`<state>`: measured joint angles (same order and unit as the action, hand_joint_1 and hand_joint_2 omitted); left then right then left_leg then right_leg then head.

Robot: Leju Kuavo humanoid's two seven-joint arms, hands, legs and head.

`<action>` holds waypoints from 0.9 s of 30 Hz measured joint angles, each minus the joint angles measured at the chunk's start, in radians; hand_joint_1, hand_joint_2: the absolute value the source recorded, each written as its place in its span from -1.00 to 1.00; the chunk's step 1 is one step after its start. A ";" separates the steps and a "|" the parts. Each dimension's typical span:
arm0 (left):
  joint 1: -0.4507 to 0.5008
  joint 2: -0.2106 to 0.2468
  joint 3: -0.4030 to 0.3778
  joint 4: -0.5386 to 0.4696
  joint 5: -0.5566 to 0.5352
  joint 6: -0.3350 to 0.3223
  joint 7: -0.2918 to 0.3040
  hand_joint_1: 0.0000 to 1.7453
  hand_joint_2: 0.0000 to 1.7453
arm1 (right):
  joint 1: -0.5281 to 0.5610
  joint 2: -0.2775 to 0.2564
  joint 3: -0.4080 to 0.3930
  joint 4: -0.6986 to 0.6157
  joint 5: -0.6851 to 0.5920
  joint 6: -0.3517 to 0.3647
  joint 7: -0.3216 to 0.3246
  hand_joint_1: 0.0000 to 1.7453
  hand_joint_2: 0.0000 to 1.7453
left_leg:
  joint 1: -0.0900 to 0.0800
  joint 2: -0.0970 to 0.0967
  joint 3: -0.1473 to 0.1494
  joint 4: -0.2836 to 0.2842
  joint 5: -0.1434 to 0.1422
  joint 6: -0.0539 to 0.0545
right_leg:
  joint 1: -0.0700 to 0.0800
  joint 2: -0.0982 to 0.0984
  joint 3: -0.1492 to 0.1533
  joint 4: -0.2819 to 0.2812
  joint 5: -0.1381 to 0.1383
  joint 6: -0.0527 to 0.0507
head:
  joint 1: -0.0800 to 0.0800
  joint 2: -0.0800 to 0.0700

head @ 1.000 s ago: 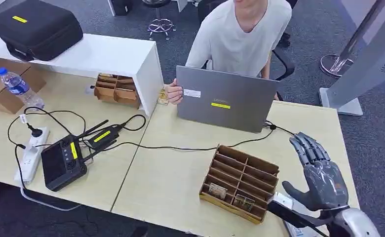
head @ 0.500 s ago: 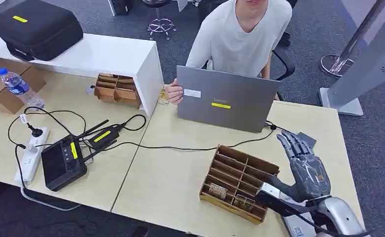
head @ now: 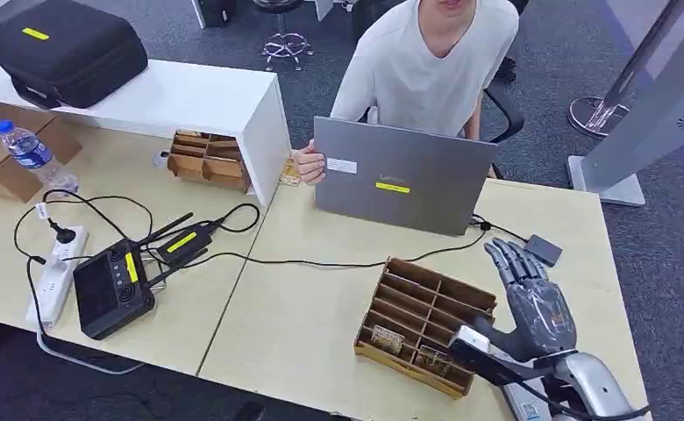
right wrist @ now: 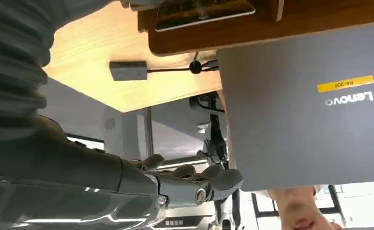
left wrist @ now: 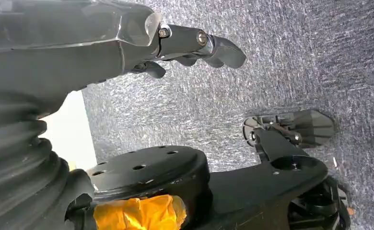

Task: Pass the card to the sensor for recognition and then transmit it.

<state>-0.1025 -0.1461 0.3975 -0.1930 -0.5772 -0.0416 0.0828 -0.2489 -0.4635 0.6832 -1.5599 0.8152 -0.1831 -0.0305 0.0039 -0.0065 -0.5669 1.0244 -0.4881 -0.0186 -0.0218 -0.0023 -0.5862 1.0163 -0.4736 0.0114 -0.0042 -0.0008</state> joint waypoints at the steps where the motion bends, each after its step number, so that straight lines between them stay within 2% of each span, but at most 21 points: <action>1: 0.000 0.000 0.001 0.000 0.000 0.000 0.000 -1.00 1.00 | 0.004 0.002 0.000 0.002 0.000 -0.003 0.002 -1.00 1.00 | 0.000 0.000 0.000 0.000 0.000 0.000 | 0.000 0.000 0.000 0.000 0.000 0.000 | 0.000 0.000; 27: 0.000 0.000 0.009 0.000 -0.014 0.000 0.008 -1.00 1.00 | 0.069 0.029 -0.006 0.036 -0.006 -0.044 0.010 -1.00 1.00 | 0.000 0.000 0.000 0.000 0.000 0.000 | 0.000 0.000 0.000 0.000 0.000 0.000 | 0.000 0.000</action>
<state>-0.1025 -0.1461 0.4063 -0.1927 -0.5909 -0.0416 0.0904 -0.1796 -0.4345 0.6775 -1.5236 0.8091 -0.2266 -0.0206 0.0039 -0.0062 -0.5667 1.0244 -0.4881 -0.0186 -0.0218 -0.0020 -0.5862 1.0163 -0.4735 0.0114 -0.0038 -0.0008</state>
